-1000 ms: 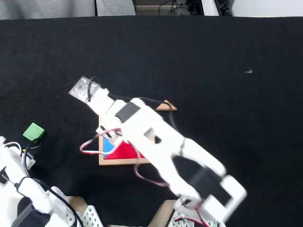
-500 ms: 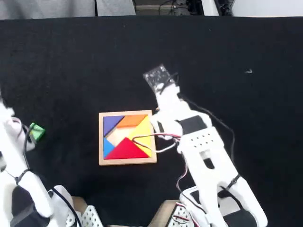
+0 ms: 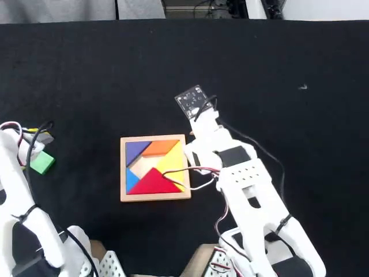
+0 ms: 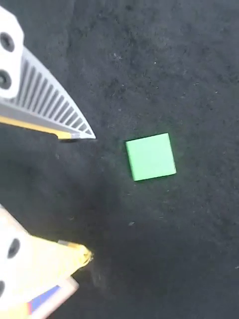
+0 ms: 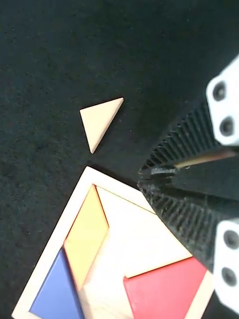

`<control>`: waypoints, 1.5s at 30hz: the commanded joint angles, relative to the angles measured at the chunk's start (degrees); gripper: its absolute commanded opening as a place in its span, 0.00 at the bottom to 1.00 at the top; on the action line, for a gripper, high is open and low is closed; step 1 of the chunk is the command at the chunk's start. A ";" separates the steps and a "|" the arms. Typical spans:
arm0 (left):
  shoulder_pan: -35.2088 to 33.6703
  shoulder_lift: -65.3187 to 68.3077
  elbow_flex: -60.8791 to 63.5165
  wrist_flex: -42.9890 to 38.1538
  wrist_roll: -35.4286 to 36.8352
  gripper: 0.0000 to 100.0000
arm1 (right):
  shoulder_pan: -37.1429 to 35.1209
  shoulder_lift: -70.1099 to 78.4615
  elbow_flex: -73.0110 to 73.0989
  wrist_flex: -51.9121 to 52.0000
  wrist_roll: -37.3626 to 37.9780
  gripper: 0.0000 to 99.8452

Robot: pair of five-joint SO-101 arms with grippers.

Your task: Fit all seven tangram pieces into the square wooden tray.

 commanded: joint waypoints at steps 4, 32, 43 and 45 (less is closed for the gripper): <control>-1.19 5.89 1.01 -4.13 1.67 0.29 | 0.79 -1.71 0.48 -3.43 -0.44 0.01; -3.56 37.45 -9.71 -16.35 1.32 0.30 | 0.70 -1.63 1.19 -4.13 -0.44 0.01; -2.86 44.66 -13.41 -16.70 1.76 0.23 | 0.70 -1.63 1.19 -4.13 -0.44 0.01; -2.95 44.66 -13.49 -16.70 1.76 0.17 | 0.70 -1.63 1.19 -4.13 -0.44 0.01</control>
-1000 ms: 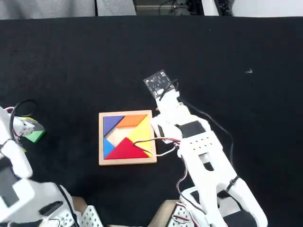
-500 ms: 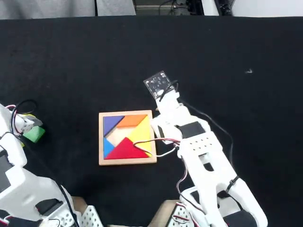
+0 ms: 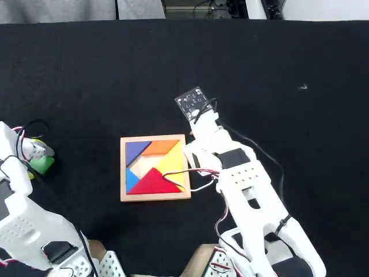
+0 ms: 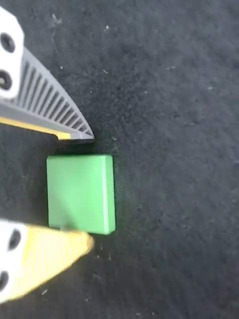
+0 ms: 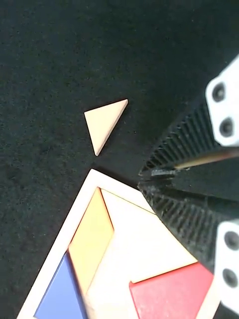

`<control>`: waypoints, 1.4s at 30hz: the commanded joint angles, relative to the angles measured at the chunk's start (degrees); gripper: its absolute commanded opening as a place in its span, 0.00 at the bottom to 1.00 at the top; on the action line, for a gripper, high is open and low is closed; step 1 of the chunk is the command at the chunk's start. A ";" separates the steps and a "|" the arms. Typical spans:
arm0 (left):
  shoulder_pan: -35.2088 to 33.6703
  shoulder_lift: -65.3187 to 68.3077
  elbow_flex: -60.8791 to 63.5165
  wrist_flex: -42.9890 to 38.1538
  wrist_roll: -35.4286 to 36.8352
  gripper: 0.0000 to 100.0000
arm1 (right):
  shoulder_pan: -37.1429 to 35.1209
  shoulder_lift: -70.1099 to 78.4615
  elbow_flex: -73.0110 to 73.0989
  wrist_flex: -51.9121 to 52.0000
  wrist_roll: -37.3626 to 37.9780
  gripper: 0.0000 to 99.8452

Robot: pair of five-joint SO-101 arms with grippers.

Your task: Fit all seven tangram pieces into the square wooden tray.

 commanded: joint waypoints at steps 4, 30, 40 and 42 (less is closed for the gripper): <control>1.19 0.62 -2.59 0.18 0.00 0.18 | 0.70 -1.63 -0.40 -1.23 -0.44 0.01; 11.82 -26.55 1.98 8.18 -3.60 0.20 | 0.70 -1.63 -0.31 -1.23 -0.44 0.01; 1.98 -25.05 14.20 -2.20 -3.69 0.20 | -0.35 -1.71 0.48 -1.23 -0.44 0.01; 2.42 -23.65 16.48 -5.36 -3.69 0.20 | -1.67 -1.71 0.84 -1.23 -0.44 0.01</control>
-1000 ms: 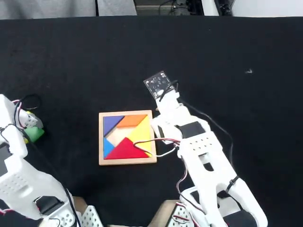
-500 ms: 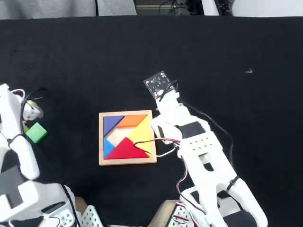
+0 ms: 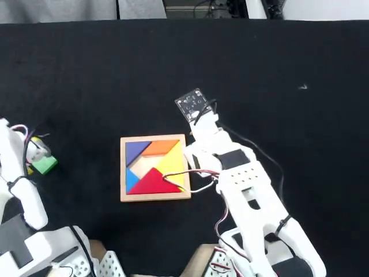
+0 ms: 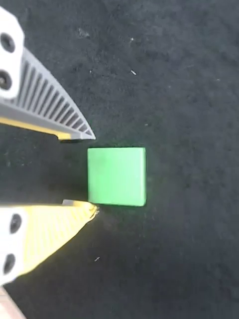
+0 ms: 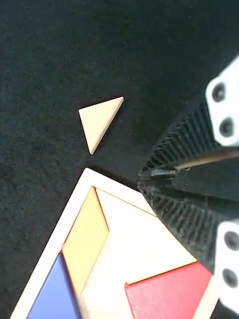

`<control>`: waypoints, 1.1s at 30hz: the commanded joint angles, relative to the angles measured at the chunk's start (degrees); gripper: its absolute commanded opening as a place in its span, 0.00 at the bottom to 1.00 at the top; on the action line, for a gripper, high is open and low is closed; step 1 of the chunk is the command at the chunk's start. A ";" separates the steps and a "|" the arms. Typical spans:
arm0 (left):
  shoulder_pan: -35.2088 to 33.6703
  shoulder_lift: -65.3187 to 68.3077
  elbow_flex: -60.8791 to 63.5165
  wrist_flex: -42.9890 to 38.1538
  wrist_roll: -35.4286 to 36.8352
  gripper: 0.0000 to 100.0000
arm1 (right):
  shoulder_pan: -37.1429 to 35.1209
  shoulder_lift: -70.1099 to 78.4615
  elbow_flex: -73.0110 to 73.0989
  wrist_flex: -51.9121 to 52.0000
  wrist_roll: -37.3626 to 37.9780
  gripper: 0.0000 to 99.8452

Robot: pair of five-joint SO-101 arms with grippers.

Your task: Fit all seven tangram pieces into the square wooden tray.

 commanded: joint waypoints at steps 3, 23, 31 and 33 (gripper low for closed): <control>0.04 3.08 1.36 -5.19 0.09 0.20 | -2.73 -1.71 0.66 -1.23 -0.44 0.01; -3.30 13.10 -7.25 -4.75 2.37 0.20 | -2.73 -1.71 1.01 -2.37 -0.35 0.01; -6.11 8.79 -23.52 14.95 -10.02 0.20 | -2.73 -1.71 1.01 -2.46 -0.35 0.01; -6.99 8.53 -27.21 16.00 -13.19 0.21 | -2.73 -1.71 1.01 -2.46 -0.35 0.01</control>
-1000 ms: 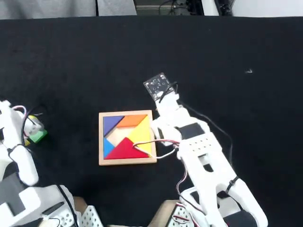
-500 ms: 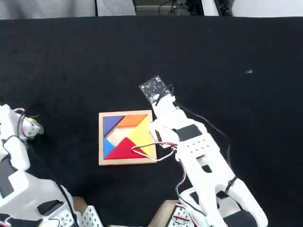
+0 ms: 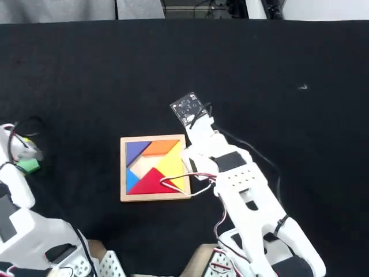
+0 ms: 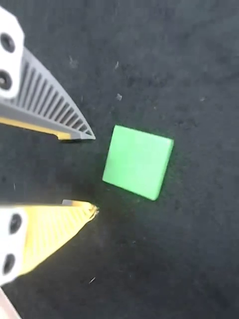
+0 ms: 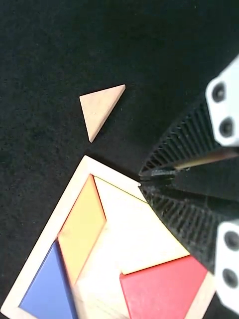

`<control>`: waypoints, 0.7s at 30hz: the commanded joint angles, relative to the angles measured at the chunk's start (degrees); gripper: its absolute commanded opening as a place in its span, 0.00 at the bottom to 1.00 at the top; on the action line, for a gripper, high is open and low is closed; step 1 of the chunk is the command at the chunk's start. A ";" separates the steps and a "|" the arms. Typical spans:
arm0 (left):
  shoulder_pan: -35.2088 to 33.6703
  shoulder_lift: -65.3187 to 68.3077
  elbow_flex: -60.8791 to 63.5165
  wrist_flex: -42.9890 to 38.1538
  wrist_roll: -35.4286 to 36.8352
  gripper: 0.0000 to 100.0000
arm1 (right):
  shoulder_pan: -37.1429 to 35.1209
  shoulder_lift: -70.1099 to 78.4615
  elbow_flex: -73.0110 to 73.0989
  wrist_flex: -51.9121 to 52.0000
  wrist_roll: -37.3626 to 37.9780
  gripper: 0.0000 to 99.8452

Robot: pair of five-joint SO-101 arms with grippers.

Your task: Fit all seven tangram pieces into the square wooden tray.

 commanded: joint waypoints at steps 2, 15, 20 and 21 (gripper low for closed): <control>-1.71 -1.49 -9.45 2.64 -6.68 0.24 | -0.70 -1.71 -0.40 -1.41 -0.35 0.01; -6.37 20.22 -19.38 2.55 -14.86 0.30 | -0.70 -1.71 -0.40 -1.41 -0.35 0.01; -5.14 24.44 -20.97 1.85 -14.59 0.30 | -0.70 -1.71 -0.40 -1.41 -0.35 0.01; -4.79 24.97 -20.97 1.14 -14.51 0.30 | -0.70 -1.71 -0.40 -1.41 -0.35 0.01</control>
